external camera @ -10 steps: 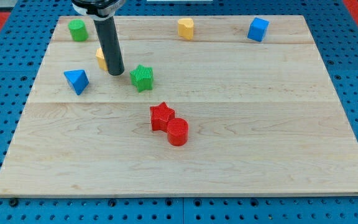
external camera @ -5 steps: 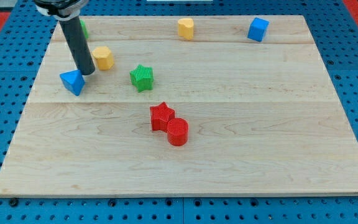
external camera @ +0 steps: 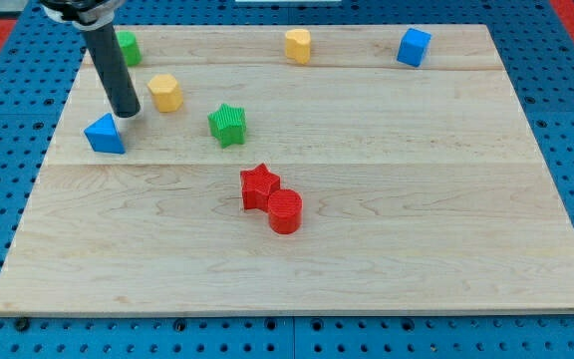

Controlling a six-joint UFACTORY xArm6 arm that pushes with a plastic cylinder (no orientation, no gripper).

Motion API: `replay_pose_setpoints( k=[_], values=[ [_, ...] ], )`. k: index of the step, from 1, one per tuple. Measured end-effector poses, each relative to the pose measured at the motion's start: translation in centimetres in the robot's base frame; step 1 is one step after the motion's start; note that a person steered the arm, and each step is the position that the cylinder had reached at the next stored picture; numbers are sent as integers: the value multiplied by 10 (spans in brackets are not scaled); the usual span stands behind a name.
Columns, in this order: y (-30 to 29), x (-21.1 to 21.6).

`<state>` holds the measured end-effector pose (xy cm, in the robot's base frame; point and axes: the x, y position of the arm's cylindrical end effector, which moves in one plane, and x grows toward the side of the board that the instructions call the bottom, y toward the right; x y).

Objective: Push the blue triangle to the center left of the board

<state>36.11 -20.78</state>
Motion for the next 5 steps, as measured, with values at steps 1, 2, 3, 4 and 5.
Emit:
replay_pose_setpoints(
  k=[1, 2, 3, 4, 5],
  values=[
    [-4, 0],
    [2, 1],
    [24, 11],
    [42, 37],
    [75, 118]
  ],
)
